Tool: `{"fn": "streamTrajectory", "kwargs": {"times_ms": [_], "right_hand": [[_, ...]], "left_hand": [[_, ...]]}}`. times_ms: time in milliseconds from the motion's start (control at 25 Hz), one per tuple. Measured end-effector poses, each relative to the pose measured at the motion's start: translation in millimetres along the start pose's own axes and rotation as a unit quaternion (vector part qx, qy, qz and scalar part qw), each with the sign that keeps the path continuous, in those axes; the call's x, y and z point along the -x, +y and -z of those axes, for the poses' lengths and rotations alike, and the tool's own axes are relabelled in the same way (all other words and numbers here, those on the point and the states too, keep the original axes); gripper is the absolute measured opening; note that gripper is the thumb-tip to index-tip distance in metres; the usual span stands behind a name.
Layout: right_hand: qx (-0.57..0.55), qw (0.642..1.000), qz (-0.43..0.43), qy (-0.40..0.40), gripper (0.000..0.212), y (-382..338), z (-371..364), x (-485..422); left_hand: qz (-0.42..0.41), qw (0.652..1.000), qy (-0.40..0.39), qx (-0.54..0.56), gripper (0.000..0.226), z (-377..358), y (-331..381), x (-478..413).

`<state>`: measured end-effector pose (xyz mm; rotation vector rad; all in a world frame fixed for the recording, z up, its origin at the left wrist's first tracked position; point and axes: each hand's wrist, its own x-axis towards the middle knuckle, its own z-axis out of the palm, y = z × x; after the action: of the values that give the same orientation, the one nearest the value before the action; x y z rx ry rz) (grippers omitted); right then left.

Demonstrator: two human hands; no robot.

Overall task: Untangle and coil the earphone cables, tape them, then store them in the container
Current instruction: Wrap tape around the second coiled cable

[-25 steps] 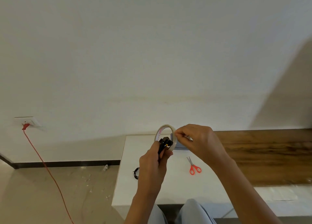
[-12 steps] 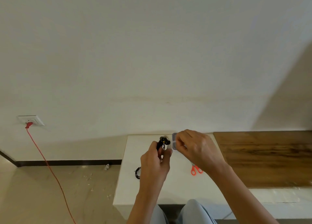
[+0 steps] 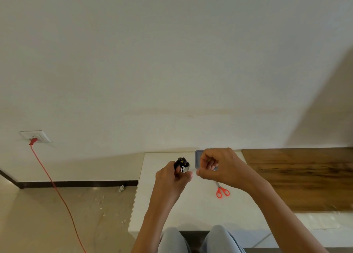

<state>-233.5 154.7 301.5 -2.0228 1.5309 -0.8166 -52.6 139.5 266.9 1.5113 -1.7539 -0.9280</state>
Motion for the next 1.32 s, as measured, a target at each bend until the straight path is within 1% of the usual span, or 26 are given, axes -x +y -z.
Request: {"fn": "streamTrajectory", "kwargs": {"times_ms": [40, 80, 160, 240, 320, 360, 440, 480, 520, 640, 760, 880, 960, 1040, 1120, 1160, 1240, 1320], "right_hand": [[0.023, 1.0, 0.009, -0.003, 0.013, 1.9, 0.3, -0.8], [0.072, 0.997, 0.039, 0.006, 0.013, 3.4, -0.2, -2.1], [0.185, 0.972, 0.14, 0.039, 0.013, 4.4, -1.8, -4.8], [0.235, 0.948, 0.21, 0.047, 0.014, 3.7, -0.1, -5.8], [0.253, 0.934, 0.25, 0.043, 0.012, 2.6, 1.2, -5.6], [0.256, 0.929, 0.264, 0.039, 0.01, 1.7, 0.9, -5.2], [0.253, 0.926, 0.277, 0.032, 0.01, 2.5, -1.2, -4.0], [0.248, 0.928, 0.278, 0.03, 0.01, 3.1, -2.0, -4.0], [0.243, 0.929, 0.278, 0.028, 0.01, 3.5, -2.5, -3.9], [0.259, 0.922, 0.287, 0.021, 0.007, 4.4, -0.2, -5.5], [0.287, 0.913, 0.287, 0.033, 0.011, 0.3, 3.8, -7.9], [0.297, 0.909, 0.289, 0.042, 0.016, -5.3, 5.7, -9.3], [0.291, 0.917, 0.269, 0.036, 0.019, -8.2, 7.1, -9.5], [0.283, 0.927, 0.247, 0.019, 0.02, -8.5, 8.3, -9.1], [0.266, 0.939, 0.219, -0.005, 0.02, -9.1, 9.0, -8.3], [0.253, 0.947, 0.198, -0.013, 0.019, -10.0, 9.9, -8.3], [0.225, 0.963, 0.147, -0.035, 0.014, -11.4, 12.8, -7.7], [0.194, 0.973, 0.109, -0.061, 0.01, -12.8, 15.7, -7.5]], "left_hand": [[-0.004, 1.0, -0.01, -0.009, 0.035, 0.7, -0.1, 0.1], [-0.007, 0.999, -0.025, -0.02, 0.037, 1.7, -0.7, 0.4], [-0.008, 0.997, -0.068, -0.035, 0.038, 5.0, -3.0, 1.6], [-0.001, 0.993, -0.119, -0.028, 0.037, 11.5, -3.6, 2.6], [0.04, 0.985, -0.168, 0.027, 0.04, 17.8, -0.4, 1.6], [0.071, 0.976, -0.189, 0.078, 0.044, 20.8, 2.2, -0.6], [0.128, 0.943, -0.228, 0.208, 0.044, 24.3, 8.5, -7.6], [0.139, 0.926, -0.245, 0.252, 0.039, 25.6, 12.3, -11.1], [0.134, 0.919, -0.259, 0.266, 0.035, 26.9, 16.1, -14.3], [0.077, 0.928, -0.29, 0.221, 0.031, 28.5, 22.0, -21.1], [0.036, 0.937, -0.291, 0.188, 0.026, 26.9, 24.3, -26.8], [-0.006, 0.945, -0.291, 0.148, 0.03, 24.7, 26.5, -29.4], [-0.023, 0.944, -0.306, 0.121, 0.032, 25.1, 28.2, -30.2], [-0.022, 0.941, -0.321, 0.106, 0.03, 27.2, 30.4, -29.6], [-0.009, 0.933, -0.339, 0.118, 0.025, 28.8, 35.4, -27.2], [-0.004, 0.932, -0.342, 0.12, 0.027, 29.6, 37.2, -26.6], [-0.012, 0.936, -0.342, 0.086, 0.035, 32.0, 41.1, -23.9], [-0.043, 0.94, -0.335, 0.047, 0.023, 32.2, 38.2, -23.8]]}}
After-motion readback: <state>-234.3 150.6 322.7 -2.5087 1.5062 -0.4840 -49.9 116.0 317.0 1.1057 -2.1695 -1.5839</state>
